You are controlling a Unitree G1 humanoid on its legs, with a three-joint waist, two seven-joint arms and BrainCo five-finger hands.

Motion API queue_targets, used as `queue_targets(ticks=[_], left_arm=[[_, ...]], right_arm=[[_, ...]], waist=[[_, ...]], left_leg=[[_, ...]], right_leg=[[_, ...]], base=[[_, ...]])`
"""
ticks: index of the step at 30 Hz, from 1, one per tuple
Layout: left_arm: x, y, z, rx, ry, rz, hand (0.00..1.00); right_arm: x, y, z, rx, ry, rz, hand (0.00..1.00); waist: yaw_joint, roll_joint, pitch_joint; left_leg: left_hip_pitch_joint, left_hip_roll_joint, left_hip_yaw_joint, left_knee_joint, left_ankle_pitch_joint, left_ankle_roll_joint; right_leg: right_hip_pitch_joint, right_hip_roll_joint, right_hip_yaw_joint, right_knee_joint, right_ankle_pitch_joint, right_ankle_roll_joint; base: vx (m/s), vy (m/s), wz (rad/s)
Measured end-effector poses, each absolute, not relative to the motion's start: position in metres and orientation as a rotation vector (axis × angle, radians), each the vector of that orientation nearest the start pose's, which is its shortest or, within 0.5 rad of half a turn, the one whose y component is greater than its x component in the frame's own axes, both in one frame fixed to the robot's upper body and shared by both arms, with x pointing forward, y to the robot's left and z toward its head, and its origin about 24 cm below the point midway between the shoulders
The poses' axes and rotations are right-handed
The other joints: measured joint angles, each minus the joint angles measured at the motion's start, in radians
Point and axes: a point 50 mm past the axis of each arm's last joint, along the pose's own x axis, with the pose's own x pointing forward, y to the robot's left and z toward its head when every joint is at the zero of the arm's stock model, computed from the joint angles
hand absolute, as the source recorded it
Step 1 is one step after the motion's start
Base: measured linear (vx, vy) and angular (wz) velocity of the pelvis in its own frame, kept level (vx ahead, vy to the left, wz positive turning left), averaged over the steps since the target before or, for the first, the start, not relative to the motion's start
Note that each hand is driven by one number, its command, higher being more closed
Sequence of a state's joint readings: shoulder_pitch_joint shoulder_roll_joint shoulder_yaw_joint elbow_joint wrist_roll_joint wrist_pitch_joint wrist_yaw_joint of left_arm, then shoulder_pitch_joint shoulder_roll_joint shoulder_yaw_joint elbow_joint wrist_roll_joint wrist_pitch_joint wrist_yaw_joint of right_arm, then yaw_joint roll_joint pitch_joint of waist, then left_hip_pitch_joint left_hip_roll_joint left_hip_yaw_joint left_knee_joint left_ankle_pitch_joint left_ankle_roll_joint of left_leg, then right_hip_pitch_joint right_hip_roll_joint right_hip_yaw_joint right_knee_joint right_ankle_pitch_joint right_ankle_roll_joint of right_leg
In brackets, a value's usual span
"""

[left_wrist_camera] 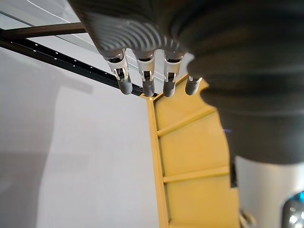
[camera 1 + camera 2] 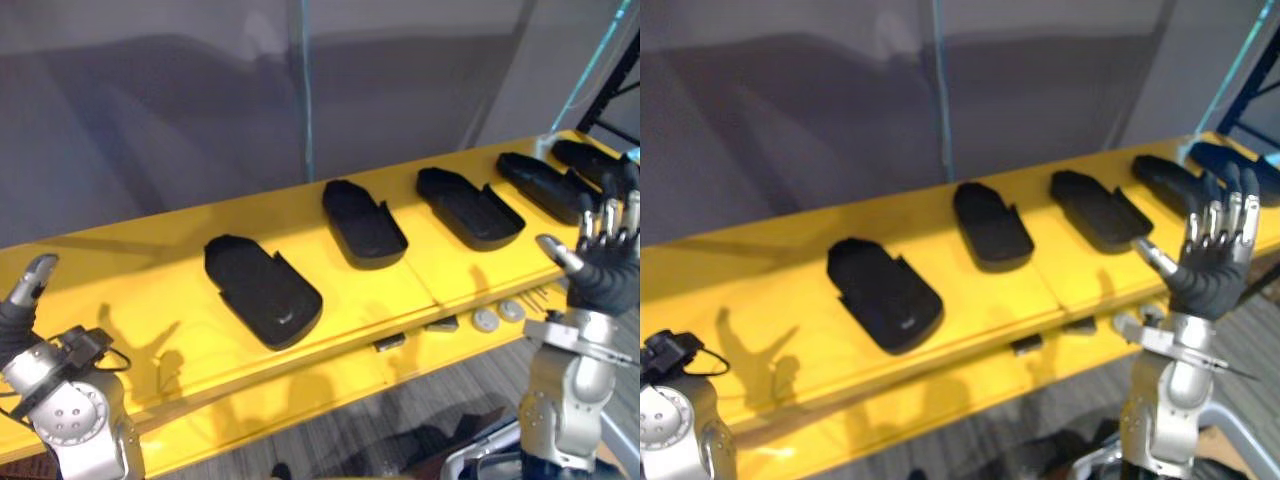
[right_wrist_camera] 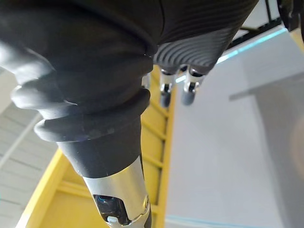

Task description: Walk over and take plastic housings, then place them on the shelf

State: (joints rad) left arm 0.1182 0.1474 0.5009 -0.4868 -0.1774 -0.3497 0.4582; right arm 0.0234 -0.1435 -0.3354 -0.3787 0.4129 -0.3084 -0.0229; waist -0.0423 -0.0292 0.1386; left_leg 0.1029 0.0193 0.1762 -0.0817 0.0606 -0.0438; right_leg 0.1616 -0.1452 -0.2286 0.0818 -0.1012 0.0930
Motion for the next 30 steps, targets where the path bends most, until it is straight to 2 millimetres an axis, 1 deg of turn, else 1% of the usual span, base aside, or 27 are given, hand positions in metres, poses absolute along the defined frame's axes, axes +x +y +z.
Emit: queue_targets(ticks=[7, 9, 12, 14, 15, 16, 18, 19, 21, 25, 26, 27, 28, 30], left_arm=[[0.159, 0.281, 0.172, 0.007, -0.822, 0.827, 0.00], [0.161, 0.278, 0.170, -0.016, -0.794, 0.816, 0.00], [0.162, 0.272, 0.159, -0.036, -0.684, 0.785, 0.00], [0.169, 0.266, 0.147, -0.075, -0.573, 0.702, 0.00], [0.170, 0.264, 0.144, -0.085, -0.552, 0.681, 0.00], [0.172, 0.263, 0.140, -0.108, -0.514, 0.645, 0.00], [0.173, 0.262, 0.139, -0.094, -0.495, 0.616, 0.00], [0.174, 0.262, 0.141, -0.077, -0.505, 0.600, 0.00], [0.177, 0.260, 0.146, -0.071, -0.538, 0.572, 0.00], [0.178, 0.261, 0.169, 0.012, -0.687, 0.576, 0.00], [0.175, 0.262, 0.175, 0.021, -0.738, 0.596, 0.00], [0.167, 0.264, 0.185, 0.053, -0.831, 0.660, 0.00], [0.163, 0.265, 0.189, 0.075, -0.864, 0.696, 0.00], [0.151, 0.271, 0.197, 0.143, -0.947, 0.838, 0.00]], right_arm=[[0.206, -0.247, 0.159, 0.175, -0.730, -0.282, 0.00], [0.205, -0.248, 0.159, 0.175, -0.729, -0.286, 0.00], [0.201, -0.248, 0.165, 0.207, -0.762, -0.289, 0.00], [0.195, -0.254, 0.164, 0.227, -0.771, -0.343, 0.00], [0.193, -0.257, 0.163, 0.235, -0.771, -0.361, 0.00], [0.191, -0.262, 0.161, 0.256, -0.767, -0.391, 0.00], [0.189, -0.266, 0.161, 0.265, -0.769, -0.411, 0.00], [0.188, -0.267, 0.161, 0.275, -0.769, -0.416, 0.00], [0.187, -0.271, 0.159, 0.289, -0.766, -0.425, 0.00], [0.190, -0.268, 0.158, 0.259, -0.732, -0.367, 0.00], [0.191, -0.266, 0.158, 0.237, -0.732, -0.354, 0.00], [0.192, -0.265, 0.160, 0.200, -0.732, -0.336, 0.00], [0.192, -0.264, 0.160, 0.188, -0.733, -0.332, 0.00], [0.194, -0.264, 0.165, 0.159, -0.746, -0.312, 0.00]], waist=[[0.002, -0.006, 0.006], [0.004, -0.006, 0.010], [0.004, 0.002, 0.030], [0.001, 0.000, 0.037], [-0.001, -0.001, 0.038], [0.002, -0.002, 0.039], [0.000, -0.004, 0.038], [-0.002, -0.004, 0.038], [-0.005, -0.002, 0.037], [-0.010, 0.000, 0.033], [-0.011, 0.000, 0.033], [-0.013, -0.001, 0.030], [-0.012, -0.001, 0.029], [-0.008, 0.005, 0.020]], left_leg=[[-0.001, -0.003, -0.009, 0.001, 0.001, 0.001], [-0.007, -0.006, -0.009, 0.000, -0.002, 0.005], [-0.016, -0.015, -0.013, -0.001, -0.008, 0.015], [-0.034, -0.027, -0.029, -0.005, -0.006, 0.022], [-0.037, -0.029, -0.029, -0.005, -0.007, 0.025], [-0.039, -0.034, -0.028, -0.005, -0.009, 0.029], [-0.040, -0.042, -0.027, -0.005, -0.012, 0.036], [-0.040, -0.046, -0.027, -0.005, -0.013, 0.037], [-0.040, -0.046, -0.027, -0.005, -0.016, 0.042], [-0.037, -0.043, -0.024, -0.004, -0.018, 0.045], [-0.036, -0.044, -0.024, -0.004, -0.018, 0.045], [-0.036, -0.045, -0.026, -0.004, -0.018, 0.045], [-0.036, -0.046, -0.026, -0.004, -0.018, 0.045], [-0.037, -0.047, -0.032, -0.005, -0.018, 0.045]], right_leg=[[0.013, -0.003, -0.017, 0.000, 0.000, 0.000], [0.014, -0.007, -0.019, 0.000, 0.000, 0.000], [0.012, -0.017, -0.025, -0.001, -0.005, -0.004], [0.010, -0.031, -0.050, -0.004, -0.011, 0.010], [0.008, -0.034, -0.052, -0.004, -0.010, 0.012], [0.006, -0.038, -0.053, -0.004, -0.003, 0.023], [0.007, -0.046, -0.053, -0.004, 0.002, 0.029], [0.008, -0.050, -0.047, -0.004, 0.005, 0.029], [0.008, -0.049, -0.043, -0.004, 0.016, 0.018], [0.008, -0.046, -0.029, -0.003, 0.041, 0.004], [0.008, -0.047, -0.018, -0.002, 0.044, 0.004], [0.009, -0.047, -0.015, -0.001, 0.047, 0.001], [0.009, -0.047, -0.015, -0.001, 0.048, 0.000], [0.010, -0.047, -0.015, -0.001, 0.049, -0.001]], base=[[0.00, 0.003, 0.06], [-0.03, 0.021, 0.06], [-0.03, 0.037, 0.10], [0.00, 0.033, 0.26], [0.04, 0.038, 0.21], [0.06, 0.041, 0.05], [0.08, 0.046, 0.02], [0.09, 0.058, 0.04], [0.07, 0.058, 0.04], [0.04, 0.056, 0.03], [0.03, 0.076, 0.06], [0.02, 0.059, 0.05], [0.01, 0.038, 0.05], [-0.01, 0.012, 0.05]])
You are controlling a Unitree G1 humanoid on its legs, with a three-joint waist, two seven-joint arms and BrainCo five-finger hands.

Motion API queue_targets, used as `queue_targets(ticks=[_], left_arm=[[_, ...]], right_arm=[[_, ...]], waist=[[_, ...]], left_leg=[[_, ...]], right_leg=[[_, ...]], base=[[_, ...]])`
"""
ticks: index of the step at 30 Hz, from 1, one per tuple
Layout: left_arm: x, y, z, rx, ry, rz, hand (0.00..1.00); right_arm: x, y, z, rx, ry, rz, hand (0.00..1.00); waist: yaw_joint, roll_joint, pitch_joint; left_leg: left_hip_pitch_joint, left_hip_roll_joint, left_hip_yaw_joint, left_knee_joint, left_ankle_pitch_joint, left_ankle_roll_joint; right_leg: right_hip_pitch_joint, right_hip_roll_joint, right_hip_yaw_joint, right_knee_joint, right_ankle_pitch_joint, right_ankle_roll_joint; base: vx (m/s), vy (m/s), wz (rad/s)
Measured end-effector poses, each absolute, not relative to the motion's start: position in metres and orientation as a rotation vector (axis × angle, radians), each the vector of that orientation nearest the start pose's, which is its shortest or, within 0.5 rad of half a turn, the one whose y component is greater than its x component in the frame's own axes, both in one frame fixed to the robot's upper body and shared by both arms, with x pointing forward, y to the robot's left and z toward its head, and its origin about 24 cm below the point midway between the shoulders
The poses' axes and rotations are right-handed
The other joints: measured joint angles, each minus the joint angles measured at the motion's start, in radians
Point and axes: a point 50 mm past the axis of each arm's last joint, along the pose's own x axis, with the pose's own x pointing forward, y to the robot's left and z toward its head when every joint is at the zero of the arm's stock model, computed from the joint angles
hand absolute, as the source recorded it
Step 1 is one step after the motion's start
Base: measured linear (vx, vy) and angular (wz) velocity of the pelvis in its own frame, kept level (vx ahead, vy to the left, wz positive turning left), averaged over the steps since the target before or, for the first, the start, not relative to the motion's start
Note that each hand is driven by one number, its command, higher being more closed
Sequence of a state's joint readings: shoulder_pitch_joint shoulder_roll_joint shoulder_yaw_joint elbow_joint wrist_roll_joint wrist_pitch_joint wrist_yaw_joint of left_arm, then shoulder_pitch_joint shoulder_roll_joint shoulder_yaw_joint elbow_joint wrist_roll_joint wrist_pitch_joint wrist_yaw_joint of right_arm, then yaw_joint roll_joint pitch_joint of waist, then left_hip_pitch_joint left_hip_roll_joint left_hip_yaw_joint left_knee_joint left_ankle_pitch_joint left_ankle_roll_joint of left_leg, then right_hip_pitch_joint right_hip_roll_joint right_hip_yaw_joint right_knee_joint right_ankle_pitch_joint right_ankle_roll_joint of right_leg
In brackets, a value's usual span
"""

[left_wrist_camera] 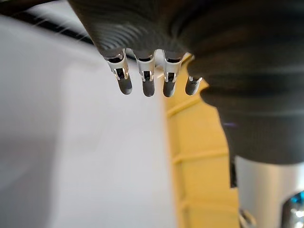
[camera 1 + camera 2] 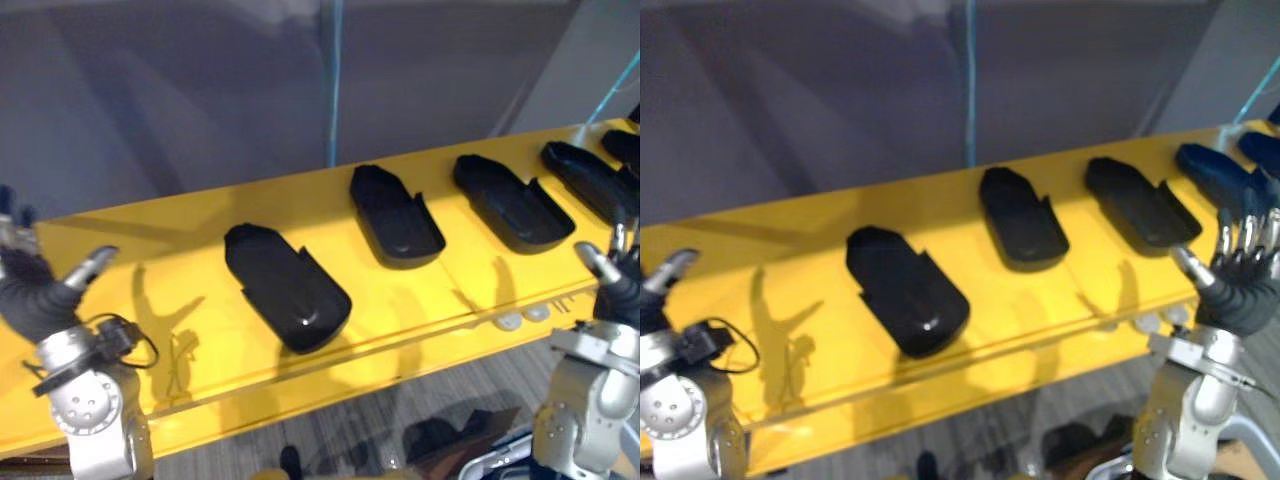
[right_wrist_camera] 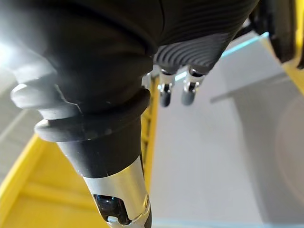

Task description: Walk over and take plastic housings, then place them on the shelf

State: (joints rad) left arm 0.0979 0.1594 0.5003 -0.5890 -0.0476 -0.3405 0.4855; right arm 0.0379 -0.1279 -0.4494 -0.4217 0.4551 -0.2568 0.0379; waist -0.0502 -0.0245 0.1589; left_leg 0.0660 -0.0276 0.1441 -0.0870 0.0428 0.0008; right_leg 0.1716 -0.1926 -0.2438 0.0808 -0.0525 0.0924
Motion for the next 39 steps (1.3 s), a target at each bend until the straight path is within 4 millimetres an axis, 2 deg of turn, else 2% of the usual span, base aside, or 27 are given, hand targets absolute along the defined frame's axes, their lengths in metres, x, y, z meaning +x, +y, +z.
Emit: queue_targets(ticks=[3, 6, 8, 10, 12, 14, 16, 18, 19, 20, 21, 22, 24, 26, 28, 30, 33, 35, 39], left_arm=[[0.140, 0.279, 0.198, 0.204, -0.989, 0.982, 0.00], [0.120, 0.295, 0.197, 0.296, -1.001, 1.185, 0.00], [0.106, 0.314, 0.187, 0.343, -0.950, 1.351, 0.00], [0.096, 0.328, 0.177, 0.366, -0.886, 1.465, 0.00], [0.087, 0.344, 0.163, 0.368, -0.787, 1.564, 0.00], [0.079, 0.358, 0.143, 0.351, -0.654, 1.628, 0.00], [0.074, 0.371, 0.114, 0.332, -0.446, 1.620, 0.00], [0.069, 0.381, 0.080, 0.333, -0.209, 1.614, 0.00], [0.063, 0.385, 0.052, 0.300, -0.046, 1.616, 0.00], [0.058, 0.386, 0.036, 0.279, 0.040, 1.621, 0.00], [0.042, 0.386, 0.002, 0.209, 0.219, 1.632, 0.00], [0.035, 0.384, -0.010, 0.180, 0.281, 1.633, 0.00], [0.018, 0.375, -0.047, 0.084, 0.464, 1.609, 0.00], [0.009, 0.368, -0.066, 0.006, 0.549, 1.569, 0.00], [0.000, 0.356, -0.085, -0.104, 0.625, 1.531, 0.00], [-0.007, 0.342, -0.101, -0.202, 0.685, 1.502, 0.00], [-0.007, 0.319, -0.120, -0.315, 0.765, 1.417, 0.00], [0.001, 0.304, -0.130, -0.333, 0.822, 1.290, 0.00], [0.022, 0.280, -0.142, -0.334, 0.900, 1.080, 0.00]], right_arm=[[0.195, -0.265, 0.170, 0.129, -0.756, -0.293, 0.00], [0.197, -0.266, 0.176, 0.116, -0.770, -0.296, 0.00], [0.198, -0.267, 0.178, 0.124, -0.779, -0.312, 0.00], [0.198, -0.268, 0.177, 0.133, -0.776, -0.335, 0.00], [0.199, -0.269, 0.178, 0.142, -0.785, -0.352, 0.00], [0.200, -0.270, 0.180, 0.154, -0.806, -0.371, 0.00], [0.201, -0.272, 0.179, 0.163, -0.811, -0.392, 0.00], [0.202, -0.272, 0.179, 0.163, -0.808, -0.395, 0.00], [0.203, -0.272, 0.178, 0.166, -0.807, -0.395, 0.00], [0.203, -0.272, 0.178, 0.167, -0.806, -0.394, 0.00], [0.205, -0.272, 0.179, 0.175, -0.809, -0.393, 0.00], [0.206, -0.272, 0.180, 0.178, -0.813, -0.392, 0.00], [0.211, -0.272, 0.181, 0.188, -0.816, -0.389, 0.00], [0.214, -0.270, 0.183, 0.215, -0.828, -0.364, 0.00], [0.216, -0.269, 0.186, 0.259, -0.847, -0.300, 0.00], [0.219, -0.264, 0.191, 0.253, -0.855, -0.220, 0.00], [0.234, -0.249, 0.197, 0.259, -0.830, -0.060, 0.00], [0.254, -0.235, 0.192, 0.294, -0.751, 0.054, 0.00], [0.275, -0.210, 0.183, 0.356, -0.642, 0.218, 0.00]], waist=[[0.008, 0.015, -0.019], [0.011, 0.032, -0.046], [0.018, 0.043, -0.057], [0.034, 0.046, -0.059], [0.039, 0.045, -0.060], [0.040, 0.044, -0.060], [0.046, 0.040, -0.064], [0.048, 0.039, -0.064], [0.049, 0.040, -0.063], [0.051, 0.039, -0.062], [0.056, 0.034, -0.059], [0.056, 0.030, -0.057], [0.056, 0.007, -0.040], [0.056, -0.010, -0.028], [0.054, -0.016, -0.025], [0.047, -0.014, -0.023], [0.037, -0.009, -0.015], [0.038, -0.011, -0.014], [0.041, -0.015, -0.014]], left_leg=[[-0.005, -0.001, -0.018, -0.001, 0.000, 0.000], [-0.022, -0.002, -0.049, -0.002, 0.005, -0.005], [-0.035, -0.002, -0.072, -0.002, 0.011, 0.000], [-0.035, -0.002, -0.085, -0.002, 0.014, -0.001], [-0.035, 0.001, -0.086, -0.002, 0.014, 0.000], [-0.037, 0.001, -0.086, -0.002, 0.015, 0.000], [-0.054, 0.002, -0.083, -0.002, 0.016, 0.000], [-0.066, 0.003, -0.079, -0.002, 0.016, 0.000], [-0.068, 0.004, -0.074, -0.002, 0.016, 0.000], [-0.068, 0.006, -0.069, -0.002, 0.016, 0.000], [-0.066, 0.011, -0.050, -0.002, 0.017, -0.001], [-0.067, 0.011, -0.049, -0.002, 0.019, -0.004], [-0.069, 0.010, -0.044, -0.002, 0.025, -0.011], [-0.070, 0.013, -0.040, -0.002, 0.041, -0.014], [-0.068, 0.019, -0.039, -0.002, 0.055, -0.021], [-0.068, 0.025, -0.039, -0.002, 0.064, -0.023], [-0.069, 0.032, -0.037, -0.002, 0.073, -0.023], [-0.067, 0.038, -0.037, -0.002, 0.079, -0.030], [-0.067, 0.049, -0.041, -0.002, 0.083, -0.035]], right_leg=[[0.003, 0.002, -0.004, 0.000, 0.000, 0.000], [0.006, 0.005, -0.012, -0.002, 0.000, 0.000], [0.007, 0.007, -0.037, -0.003, 0.000, 0.000], [0.019, 0.010, -0.057, -0.007, 0.000, 0.000], [0.029, 0.011, -0.063, -0.009, 0.000, 0.000], [0.041, 0.011, -0.085, -0.014, 0.000, 0.000], [0.040, 0.012, -0.092, -0.021, -0.001, -0.001], [0.040, 0.012, -0.107, -0.026, -0.001, -0.001], [0.040, 0.012, -0.111, -0.027, -0.001, -0.001], [0.041, 0.012, -0.111, -0.028, -0.001, -0.001], [0.041, 0.014, -0.110, -0.032, -0.003, -0.002], [0.042, 0.015, -0.109, -0.035, -0.005, -0.003], [0.043, 0.015, -0.106, -0.044, -0.031, -0.013], [0.044, 0.016, -0.104, -0.044, -0.059, -0.004], [0.045, 0.026, -0.104, -0.040, -0.065, 0.005], [0.047, 0.031, -0.105, -0.041, -0.065, 0.004], [0.045, 0.037, -0.103, -0.039, -0.065, 0.004], [0.044, 0.043, -0.101, -0.036, -0.066, 0.003], [0.040, 0.049, -0.101, -0.031, -0.065, 0.002]], base=[[-0.01, 0.003, 0.17], [-0.03, -0.002, 0.33], [-0.04, -0.020, 0.27], [-0.04, -0.019, 0.26], [-0.05, -0.014, 0.31], [-0.05, -0.012, 0.31], [-0.04, -0.004, 0.37], [-0.04, -0.012, 0.30], [-0.03, -0.011, 0.13], [-0.03, -0.016, 0.00], [-0.03, -0.018, -0.09], [-0.03, -0.028, -0.12], [-0.04, -0.044, -0.06], [-0.04, -0.066, 0.00], [-0.03, -0.050, 0.02], [-0.01, -0.034, 0.01], [0.00, -0.022, -0.01], [0.01, -0.036, -0.02], [0.03, -0.038, 0.03]])
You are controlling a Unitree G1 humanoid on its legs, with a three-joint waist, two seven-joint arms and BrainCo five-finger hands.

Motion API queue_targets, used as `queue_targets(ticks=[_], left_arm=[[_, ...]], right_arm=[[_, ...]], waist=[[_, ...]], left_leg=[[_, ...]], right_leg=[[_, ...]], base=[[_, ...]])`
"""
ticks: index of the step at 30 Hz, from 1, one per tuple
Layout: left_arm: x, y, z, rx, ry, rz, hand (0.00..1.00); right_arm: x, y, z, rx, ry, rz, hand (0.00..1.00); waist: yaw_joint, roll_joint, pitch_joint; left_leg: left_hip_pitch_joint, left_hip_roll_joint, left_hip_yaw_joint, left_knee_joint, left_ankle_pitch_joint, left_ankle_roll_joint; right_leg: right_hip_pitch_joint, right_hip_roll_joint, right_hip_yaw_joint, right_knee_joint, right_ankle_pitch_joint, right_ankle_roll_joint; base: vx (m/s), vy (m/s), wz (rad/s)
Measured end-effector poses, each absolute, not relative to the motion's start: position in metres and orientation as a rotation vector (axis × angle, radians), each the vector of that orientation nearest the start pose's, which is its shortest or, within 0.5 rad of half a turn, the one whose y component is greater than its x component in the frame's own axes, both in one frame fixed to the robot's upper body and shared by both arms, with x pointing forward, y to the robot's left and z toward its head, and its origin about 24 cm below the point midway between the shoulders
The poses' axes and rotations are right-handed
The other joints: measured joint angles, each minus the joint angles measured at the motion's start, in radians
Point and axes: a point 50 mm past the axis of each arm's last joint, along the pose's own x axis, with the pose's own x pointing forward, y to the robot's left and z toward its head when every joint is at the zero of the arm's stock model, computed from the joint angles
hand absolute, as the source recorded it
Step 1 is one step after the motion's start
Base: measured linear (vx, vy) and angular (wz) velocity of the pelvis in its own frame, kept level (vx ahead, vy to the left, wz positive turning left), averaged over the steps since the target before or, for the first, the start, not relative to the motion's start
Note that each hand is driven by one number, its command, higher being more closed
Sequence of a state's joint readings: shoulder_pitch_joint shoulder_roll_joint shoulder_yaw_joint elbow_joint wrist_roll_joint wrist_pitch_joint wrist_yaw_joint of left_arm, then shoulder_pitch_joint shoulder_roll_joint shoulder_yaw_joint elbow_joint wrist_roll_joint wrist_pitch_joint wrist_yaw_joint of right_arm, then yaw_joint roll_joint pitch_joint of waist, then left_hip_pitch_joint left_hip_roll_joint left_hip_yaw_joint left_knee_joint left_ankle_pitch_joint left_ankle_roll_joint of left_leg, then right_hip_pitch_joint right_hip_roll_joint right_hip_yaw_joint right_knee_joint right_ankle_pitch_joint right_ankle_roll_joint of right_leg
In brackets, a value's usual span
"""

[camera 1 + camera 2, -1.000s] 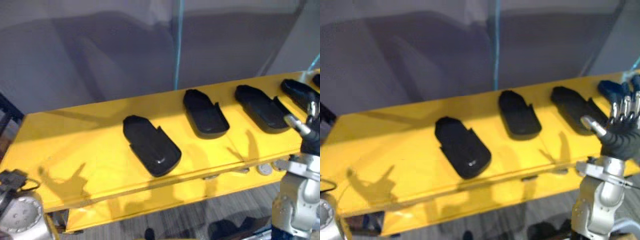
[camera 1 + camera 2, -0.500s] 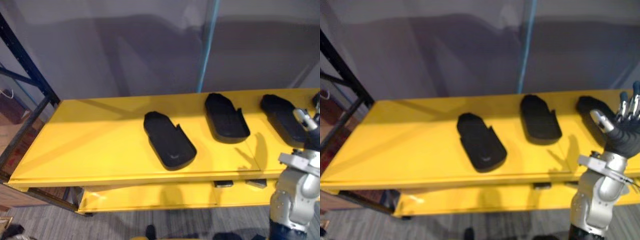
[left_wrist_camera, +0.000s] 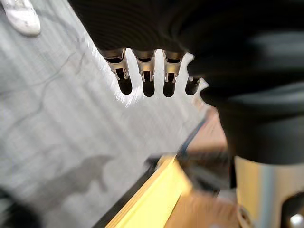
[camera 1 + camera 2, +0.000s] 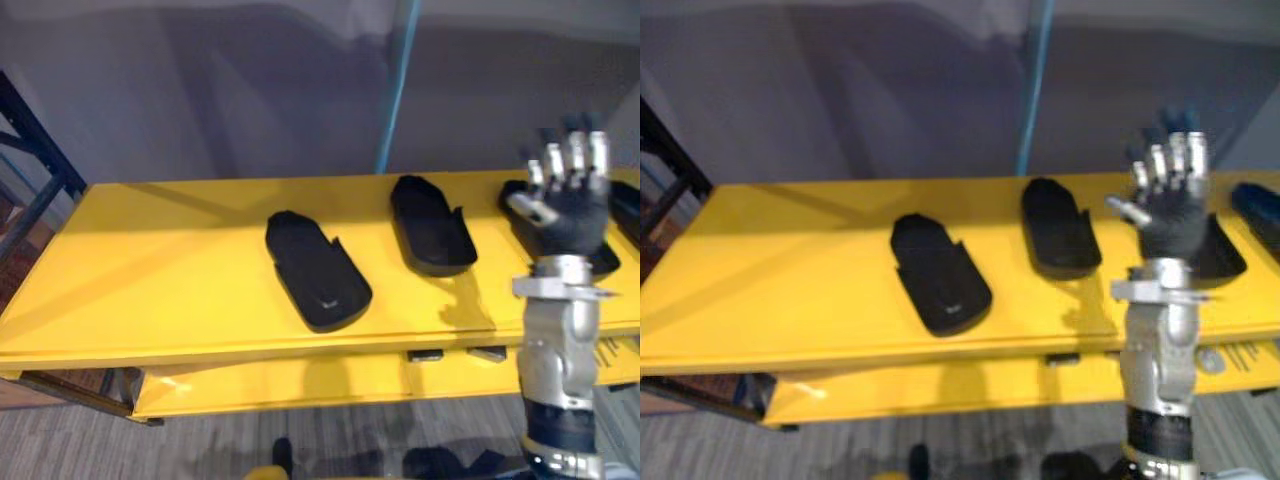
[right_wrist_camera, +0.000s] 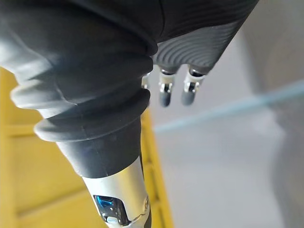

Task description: Walk over and take plastic housings, then place them on the shelf

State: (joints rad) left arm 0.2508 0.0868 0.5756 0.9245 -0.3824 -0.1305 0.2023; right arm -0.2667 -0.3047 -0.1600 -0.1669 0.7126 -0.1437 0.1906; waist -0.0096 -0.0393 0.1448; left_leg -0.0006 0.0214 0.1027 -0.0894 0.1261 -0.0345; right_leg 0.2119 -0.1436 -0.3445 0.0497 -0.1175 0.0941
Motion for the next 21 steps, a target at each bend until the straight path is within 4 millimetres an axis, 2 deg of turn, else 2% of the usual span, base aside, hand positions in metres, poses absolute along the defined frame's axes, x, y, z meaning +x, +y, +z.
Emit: queue_targets(ticks=[7, 13, 17, 21], left_arm=[[0.050, 0.253, -0.150, -0.324, 0.956, 0.872, 0.00], [0.066, 0.247, -0.150, -0.334, 0.965, 0.817, 0.00], [0.071, 0.248, -0.149, -0.336, 0.962, 0.814, 0.00], [0.073, 0.253, -0.147, -0.312, 0.957, 0.812, 0.00]], right_arm=[[0.291, -0.178, 0.168, 0.369, -0.507, 0.418, 0.00], [0.299, -0.156, 0.137, 0.360, -0.320, 0.480, 0.00], [0.302, -0.150, 0.123, 0.262, -0.242, 0.442, 0.00], [0.305, -0.148, 0.108, 0.270, -0.152, 0.410, 0.00]], waist=[[0.002, -0.006, 0.000], [0.002, -0.023, 0.011], [0.003, -0.041, 0.022], [0.010, -0.044, 0.024]], left_leg=[[0.000, 0.004, -0.005, -0.001, 0.000, 0.001], [0.001, -0.002, -0.008, -0.001, -0.003, -0.002], [-0.001, -0.014, -0.009, -0.001, -0.004, 0.000], [-0.001, -0.028, -0.014, -0.001, -0.002, 0.005]], right_leg=[[-0.002, 0.004, 0.021, 0.006, -0.001, -0.002], [0.000, 0.004, 0.015, 0.003, -0.008, -0.011], [0.002, -0.007, 0.010, 0.003, -0.008, -0.003], [0.006, -0.019, 0.002, 0.004, -0.004, 0.004]], base=[[0.00, -0.003, 0.01], [-0.02, 0.014, 0.01], [0.02, 0.011, 0.02], [0.05, 0.024, 0.07]])
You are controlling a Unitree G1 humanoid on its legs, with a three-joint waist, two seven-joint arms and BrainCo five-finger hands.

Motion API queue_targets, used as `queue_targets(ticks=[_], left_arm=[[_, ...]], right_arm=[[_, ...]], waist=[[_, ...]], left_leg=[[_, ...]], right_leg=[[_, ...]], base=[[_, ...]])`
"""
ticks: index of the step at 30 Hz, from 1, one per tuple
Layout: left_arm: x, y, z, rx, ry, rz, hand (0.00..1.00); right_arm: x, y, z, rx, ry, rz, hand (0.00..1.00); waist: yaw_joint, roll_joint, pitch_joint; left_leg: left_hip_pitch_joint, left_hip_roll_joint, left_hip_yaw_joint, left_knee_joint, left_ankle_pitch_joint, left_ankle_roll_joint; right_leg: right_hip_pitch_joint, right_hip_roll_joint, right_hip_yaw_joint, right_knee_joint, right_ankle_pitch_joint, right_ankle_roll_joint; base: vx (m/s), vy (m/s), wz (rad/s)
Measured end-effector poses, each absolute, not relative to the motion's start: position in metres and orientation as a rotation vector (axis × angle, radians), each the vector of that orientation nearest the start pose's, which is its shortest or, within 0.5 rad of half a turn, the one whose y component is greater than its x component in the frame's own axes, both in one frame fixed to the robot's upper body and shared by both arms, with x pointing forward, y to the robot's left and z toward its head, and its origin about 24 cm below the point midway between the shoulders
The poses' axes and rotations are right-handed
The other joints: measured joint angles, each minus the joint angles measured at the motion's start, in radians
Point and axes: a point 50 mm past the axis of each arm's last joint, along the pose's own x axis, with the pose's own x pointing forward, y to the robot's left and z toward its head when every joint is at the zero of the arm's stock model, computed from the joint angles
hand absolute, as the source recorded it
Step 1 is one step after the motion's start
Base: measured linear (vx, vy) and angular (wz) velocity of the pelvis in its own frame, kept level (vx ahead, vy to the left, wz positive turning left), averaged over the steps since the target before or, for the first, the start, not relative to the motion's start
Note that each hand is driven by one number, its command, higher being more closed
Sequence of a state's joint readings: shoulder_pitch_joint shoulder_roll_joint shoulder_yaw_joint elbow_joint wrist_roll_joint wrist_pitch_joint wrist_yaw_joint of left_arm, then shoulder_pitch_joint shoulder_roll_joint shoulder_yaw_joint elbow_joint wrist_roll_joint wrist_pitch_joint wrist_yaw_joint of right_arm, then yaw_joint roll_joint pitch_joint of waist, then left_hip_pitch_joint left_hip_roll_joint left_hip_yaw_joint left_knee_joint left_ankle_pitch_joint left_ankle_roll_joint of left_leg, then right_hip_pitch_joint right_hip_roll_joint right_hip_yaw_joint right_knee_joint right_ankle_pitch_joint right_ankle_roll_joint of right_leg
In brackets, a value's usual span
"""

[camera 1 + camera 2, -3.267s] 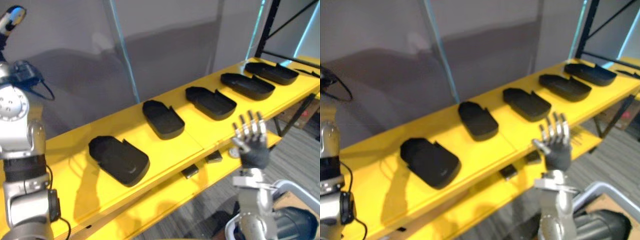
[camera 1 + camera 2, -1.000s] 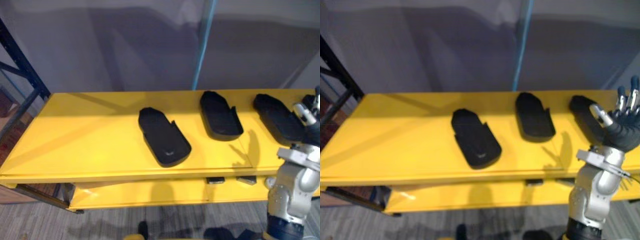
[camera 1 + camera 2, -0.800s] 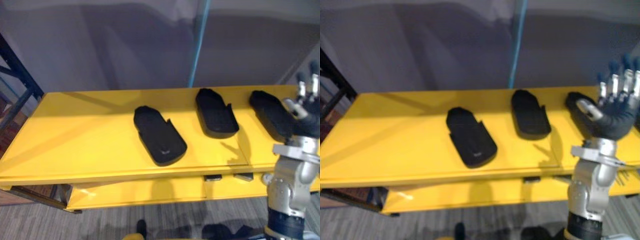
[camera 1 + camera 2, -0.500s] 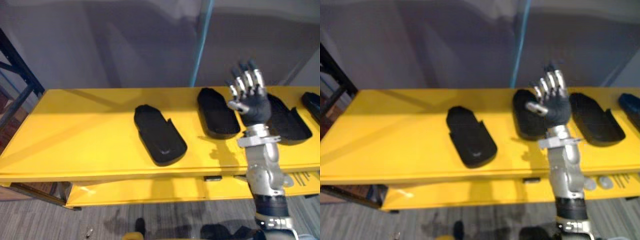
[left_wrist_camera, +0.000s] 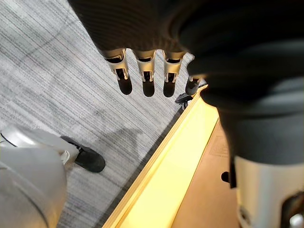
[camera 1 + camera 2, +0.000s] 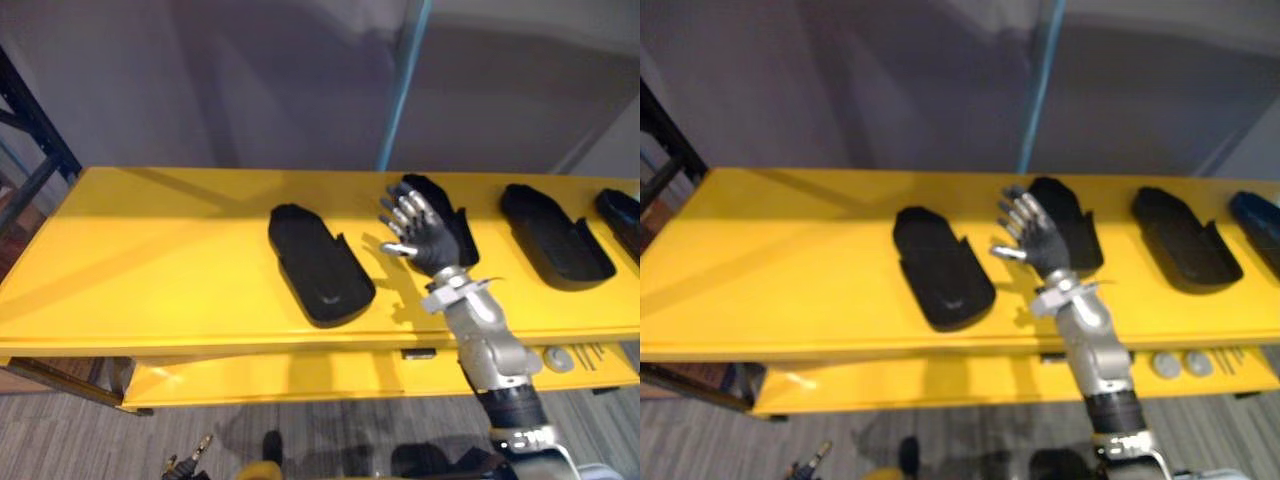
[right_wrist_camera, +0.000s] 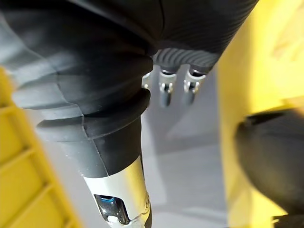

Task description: Walk over and take plastic housings, then place them on the shelf

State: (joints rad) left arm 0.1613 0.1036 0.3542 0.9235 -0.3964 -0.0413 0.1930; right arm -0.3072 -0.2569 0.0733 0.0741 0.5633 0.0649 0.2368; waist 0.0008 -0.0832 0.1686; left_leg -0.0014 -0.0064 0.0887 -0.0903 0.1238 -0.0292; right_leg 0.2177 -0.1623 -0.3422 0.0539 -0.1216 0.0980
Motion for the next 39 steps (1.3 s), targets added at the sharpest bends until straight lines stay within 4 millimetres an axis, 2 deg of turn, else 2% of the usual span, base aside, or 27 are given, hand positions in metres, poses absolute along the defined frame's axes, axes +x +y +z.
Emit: queue_targets(ticks=[3, 9, 12, 18, 23, 25, 27, 30, 33, 36, 39], left_arm=[[0.075, 0.255, -0.146, -0.297, 0.954, 0.802, 0.00], [0.071, 0.253, -0.148, -0.298, 0.969, 0.803, 0.00], [0.070, 0.253, -0.148, -0.298, 0.971, 0.804, 0.00], [0.070, 0.253, -0.148, -0.297, 0.973, 0.800, 0.00], [0.071, 0.252, -0.149, -0.296, 0.975, 0.795, 0.00], [0.071, 0.252, -0.148, -0.296, 0.973, 0.795, 0.00], [0.071, 0.252, -0.148, -0.297, 0.973, 0.796, 0.00], [0.071, 0.252, -0.148, -0.304, 0.969, 0.794, 0.00], [0.074, 0.252, -0.148, -0.311, 0.959, 0.784, 0.00], [0.073, 0.251, -0.149, -0.314, 0.965, 0.780, 0.00], [0.070, 0.250, -0.151, -0.316, 0.983, 0.780, 0.00]], right_arm=[[0.307, -0.147, 0.097, 0.267, -0.091, 0.408, 0.00], [0.310, -0.128, 0.084, 0.251, -0.001, 0.482, 0.00], [0.310, -0.128, 0.080, 0.248, 0.021, 0.478, 0.00], [0.310, -0.129, 0.077, 0.204, 0.044, 0.471, 0.00], [0.312, -0.133, 0.077, 0.153, 0.038, 0.379, 0.00], [0.312, -0.135, 0.083, 0.153, -0.010, 0.354, 0.00], [0.312, -0.134, 0.093, 0.158, -0.089, 0.360, 0.00], [0.307, -0.132, 0.116, 0.204, -0.262, 0.434, 0.00], [0.298, -0.125, 0.151, 0.228, -0.460, 0.563, 0.00], [0.299, -0.121, 0.167, 0.246, -0.529, 0.664, 0.00], [0.294, -0.119, 0.176, 0.230, -0.569, 0.719, 0.00]], waist=[[0.001, 0.000, 0.000], [0.005, -0.012, 0.008], [0.004, -0.007, 0.012], [-0.004, 0.000, 0.016], [-0.009, 0.013, 0.024], [-0.009, 0.005, 0.028], [-0.003, -0.003, 0.032], [-0.009, -0.004, 0.035], [-0.009, -0.007, 0.034], [-0.006, -0.008, 0.033], [-0.006, -0.008, 0.032]], left_leg=[[0.003, -0.005, -0.024, 0.000, -0.003, 0.003], [0.003, 0.001, -0.031, 0.000, -0.014, 0.005], [0.003, 0.013, -0.032, 0.000, -0.014, 0.004], [0.001, 0.015, -0.031, 0.000, -0.014, 0.004], [0.000, 0.015, -0.024, 0.000, -0.014, 0.004], [-0.002, 0.010, -0.016, 0.000, -0.014, 0.004], [-0.007, 0.005, 0.002, 0.000, -0.013, 0.004], [-0.010, 0.001, 0.002, 0.000, -0.012, 0.003], [-0.012, 0.008, 0.000, 0.000, 0.007, 0.002], [-0.002, 0.018, -0.001, 0.001, 0.008, 0.002], [-0.002, 0.019, -0.007, 0.000, 0.005, 0.006]], right_leg=[[0.015, -0.004, -0.013, 0.003, 0.001, 0.000], [0.014, 0.001, -0.013, 0.011, 0.008, -0.002], [0.013, 0.012, -0.012, 0.011, 0.030, -0.008], [0.010, 0.012, -0.011, 0.022, 0.033, -0.005], [0.007, 0.012, -0.011, 0.015, 0.032, -0.006], [0.006, 0.007, -0.010, 0.003, 0.020, -0.015], [-0.004, -0.001, -0.008, 0.001, 0.002, 0.002], [-0.006, -0.001, -0.008, 0.001, 0.000, 0.007], [-0.007, 0.000, -0.007, 0.004, 0.007, 0.007], [-0.004, 0.010, 0.002, 0.013, 0.022, -0.015], [-0.007, 0.011, 0.017, 0.021, 0.024, -0.019]], base=[[0.05, 0.004, 0.23], [0.00, 0.001, 0.04], [0.00, 0.000, 0.00], [0.00, 0.000, 0.00], [0.00, -0.001, -0.01], [-0.01, -0.004, -0.11], [-0.01, 0.003, -0.17], [0.01, -0.013, -0.01], [0.05, -0.025, 0.05], [0.01, 0.001, 0.01], [-0.01, 0.036, 0.02]])
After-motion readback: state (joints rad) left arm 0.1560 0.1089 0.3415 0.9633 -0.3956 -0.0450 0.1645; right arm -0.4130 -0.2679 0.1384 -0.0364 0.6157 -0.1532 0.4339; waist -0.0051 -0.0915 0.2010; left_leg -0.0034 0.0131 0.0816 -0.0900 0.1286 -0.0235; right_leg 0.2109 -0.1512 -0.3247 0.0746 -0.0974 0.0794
